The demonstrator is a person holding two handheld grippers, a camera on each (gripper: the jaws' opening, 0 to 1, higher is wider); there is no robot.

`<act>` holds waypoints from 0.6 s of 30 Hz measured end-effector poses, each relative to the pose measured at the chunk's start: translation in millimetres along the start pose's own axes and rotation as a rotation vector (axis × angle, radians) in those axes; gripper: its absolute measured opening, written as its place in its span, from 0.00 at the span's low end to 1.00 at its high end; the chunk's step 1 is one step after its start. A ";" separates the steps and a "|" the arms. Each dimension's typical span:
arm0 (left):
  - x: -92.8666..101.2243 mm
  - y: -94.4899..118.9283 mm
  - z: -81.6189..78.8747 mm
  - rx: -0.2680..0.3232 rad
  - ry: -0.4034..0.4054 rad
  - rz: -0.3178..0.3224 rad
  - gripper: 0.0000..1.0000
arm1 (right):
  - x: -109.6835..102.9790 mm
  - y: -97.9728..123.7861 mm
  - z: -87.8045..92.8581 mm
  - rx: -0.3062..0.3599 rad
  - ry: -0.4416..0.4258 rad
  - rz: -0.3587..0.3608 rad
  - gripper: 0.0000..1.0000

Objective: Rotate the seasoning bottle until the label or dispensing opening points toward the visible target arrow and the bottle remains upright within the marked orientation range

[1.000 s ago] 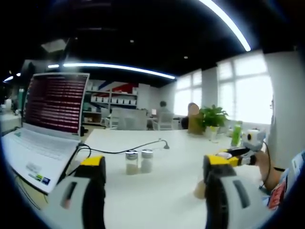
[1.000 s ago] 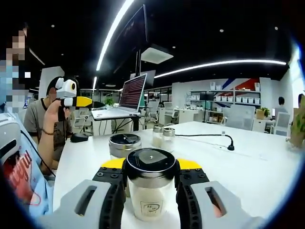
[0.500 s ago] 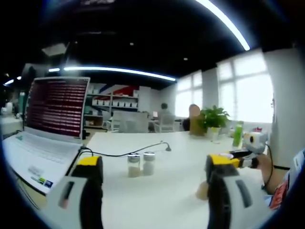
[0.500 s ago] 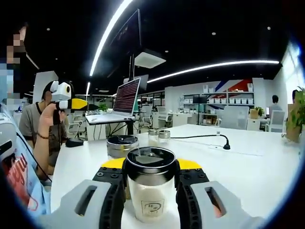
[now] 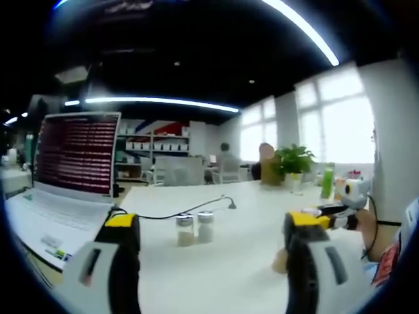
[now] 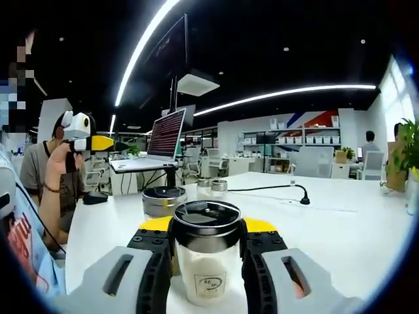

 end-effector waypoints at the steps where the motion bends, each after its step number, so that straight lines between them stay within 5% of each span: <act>1: 0.3 -0.2 0.2 -0.002 0.000 0.002 0.97 | -0.6 0.0 0.3 0.002 0.000 0.004 0.38; 18: 1.7 -3.8 3.1 -0.024 0.018 0.005 0.99 | -4.3 -3.2 0.7 -0.003 -0.002 0.064 0.38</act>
Point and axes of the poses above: the point that each gripper's makers call its tool centre point, and the gripper's own axes: y roughly backward along the fingers, x roughly to its right, z roughly out of its underside, the point moved 9 cm from there along y, roughly backward along the fingers, and after that the axes turned 1 degree about z, right-handed, at the moved point
